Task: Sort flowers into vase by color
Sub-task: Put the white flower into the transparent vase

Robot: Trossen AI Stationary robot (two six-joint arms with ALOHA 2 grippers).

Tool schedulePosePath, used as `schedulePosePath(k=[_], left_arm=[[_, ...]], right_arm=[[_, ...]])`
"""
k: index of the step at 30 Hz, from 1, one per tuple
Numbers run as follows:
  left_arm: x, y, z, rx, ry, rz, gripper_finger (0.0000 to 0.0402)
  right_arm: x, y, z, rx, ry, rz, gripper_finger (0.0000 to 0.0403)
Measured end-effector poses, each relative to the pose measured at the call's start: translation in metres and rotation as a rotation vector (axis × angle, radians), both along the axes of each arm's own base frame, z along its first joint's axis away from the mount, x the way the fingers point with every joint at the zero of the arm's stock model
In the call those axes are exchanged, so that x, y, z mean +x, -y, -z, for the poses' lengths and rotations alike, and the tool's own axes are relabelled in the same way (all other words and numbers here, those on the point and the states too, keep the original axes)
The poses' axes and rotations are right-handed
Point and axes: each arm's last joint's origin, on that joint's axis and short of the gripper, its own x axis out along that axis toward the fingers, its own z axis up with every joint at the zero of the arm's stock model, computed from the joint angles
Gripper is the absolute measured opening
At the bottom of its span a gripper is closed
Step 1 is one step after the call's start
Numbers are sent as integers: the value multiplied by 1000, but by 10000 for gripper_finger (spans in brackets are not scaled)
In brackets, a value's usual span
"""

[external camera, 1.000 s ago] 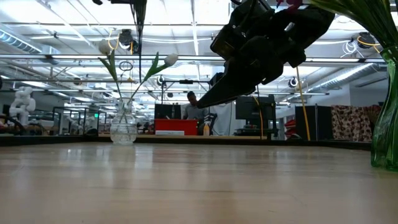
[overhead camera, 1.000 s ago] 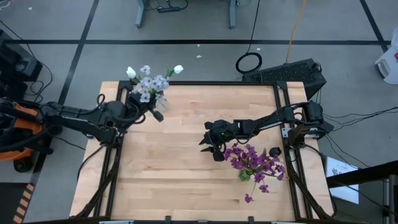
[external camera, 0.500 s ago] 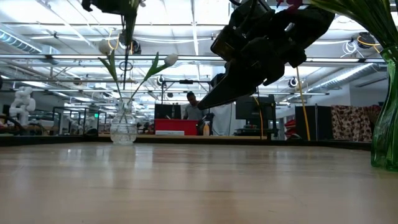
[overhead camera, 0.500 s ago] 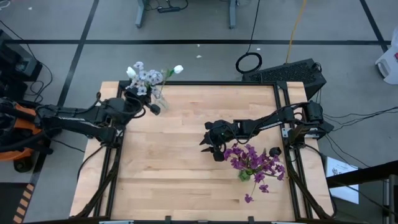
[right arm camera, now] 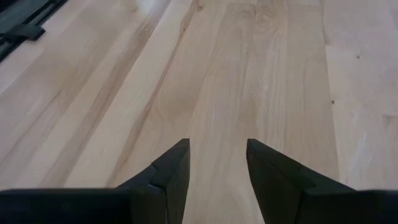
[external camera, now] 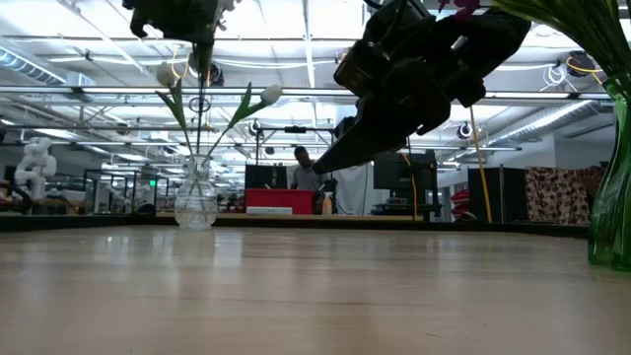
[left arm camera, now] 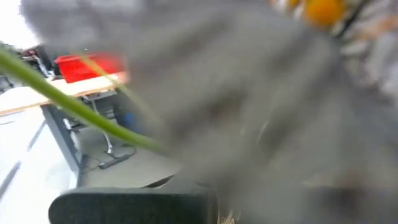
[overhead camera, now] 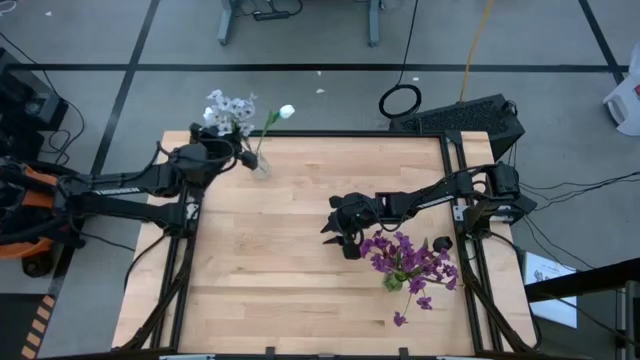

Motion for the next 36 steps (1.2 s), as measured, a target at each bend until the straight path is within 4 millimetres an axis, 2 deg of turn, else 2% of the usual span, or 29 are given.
schedulePosePath(k=[6, 20, 36], left_arm=[[4, -6, 4, -17, 1, 2, 20], [26, -22, 19, -60, -1, -25, 20], [28, -23, 23, -69, -30, -22, 20]], right_arm=[[2, 0, -3, 63, 13, 42, 151], [0, 0, 0, 35, -17, 24, 151], [0, 0, 1, 18, -14, 12, 151]])
